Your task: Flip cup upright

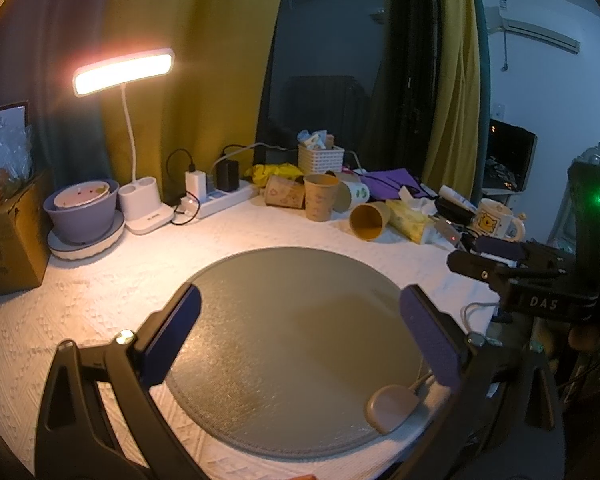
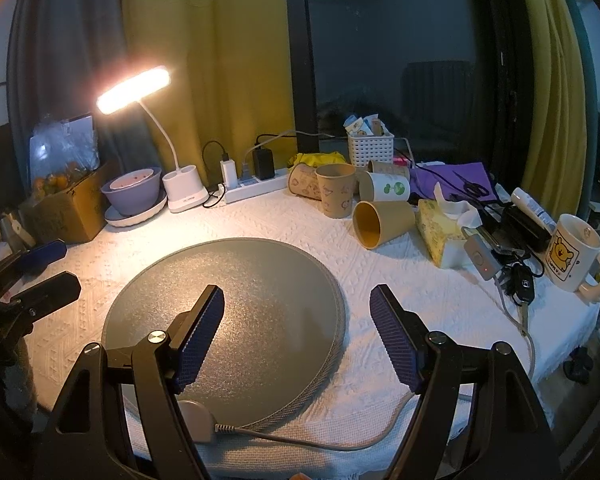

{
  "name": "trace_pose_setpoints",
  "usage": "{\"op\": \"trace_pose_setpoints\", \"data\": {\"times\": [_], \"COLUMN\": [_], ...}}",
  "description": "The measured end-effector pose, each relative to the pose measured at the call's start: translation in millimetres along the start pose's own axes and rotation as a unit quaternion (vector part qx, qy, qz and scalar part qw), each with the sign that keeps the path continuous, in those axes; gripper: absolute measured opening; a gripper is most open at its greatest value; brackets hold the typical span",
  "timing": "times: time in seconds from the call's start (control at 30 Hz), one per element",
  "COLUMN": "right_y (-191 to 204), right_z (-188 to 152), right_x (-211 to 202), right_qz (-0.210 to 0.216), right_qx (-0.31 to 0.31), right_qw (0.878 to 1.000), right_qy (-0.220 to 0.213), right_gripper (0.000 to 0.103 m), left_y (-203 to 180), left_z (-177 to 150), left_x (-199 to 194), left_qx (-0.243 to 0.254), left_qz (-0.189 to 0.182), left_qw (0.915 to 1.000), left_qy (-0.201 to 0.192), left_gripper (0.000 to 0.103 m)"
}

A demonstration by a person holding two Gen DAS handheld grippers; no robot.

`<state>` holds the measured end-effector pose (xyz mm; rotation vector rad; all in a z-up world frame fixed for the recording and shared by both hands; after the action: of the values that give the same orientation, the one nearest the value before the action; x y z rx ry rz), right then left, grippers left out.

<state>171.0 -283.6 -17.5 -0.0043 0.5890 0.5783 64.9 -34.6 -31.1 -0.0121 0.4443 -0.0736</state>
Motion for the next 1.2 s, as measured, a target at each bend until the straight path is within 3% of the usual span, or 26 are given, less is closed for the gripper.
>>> {"op": "trace_pose_setpoints", "data": {"times": [1.2], "right_y": [-3.2], "right_z": [2.2], "right_x": [-1.6], "right_qz": [0.001], "right_qx": [0.000], "right_qw": [1.000], "right_qy": [-0.002], "right_gripper": [0.078], "left_y": [-6.6], "left_z": [2.4], "left_x": [-0.4], "left_qx": [0.004], "left_qz": [-0.001], "left_qw": [1.0000], "left_qy": [0.002], "left_gripper": [0.100]}}
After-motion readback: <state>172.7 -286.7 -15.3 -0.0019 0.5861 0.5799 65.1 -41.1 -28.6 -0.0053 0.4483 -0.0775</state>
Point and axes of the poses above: each gripper's, at about its wrist camera, not at the fingertips, and x roughly the way its jaws point, y to its left, z to its top, the point moved 7 cm from there along x, roughly the way its jaws point, and after that the axes turned 5 degrees about x, right-handed, at the moved point
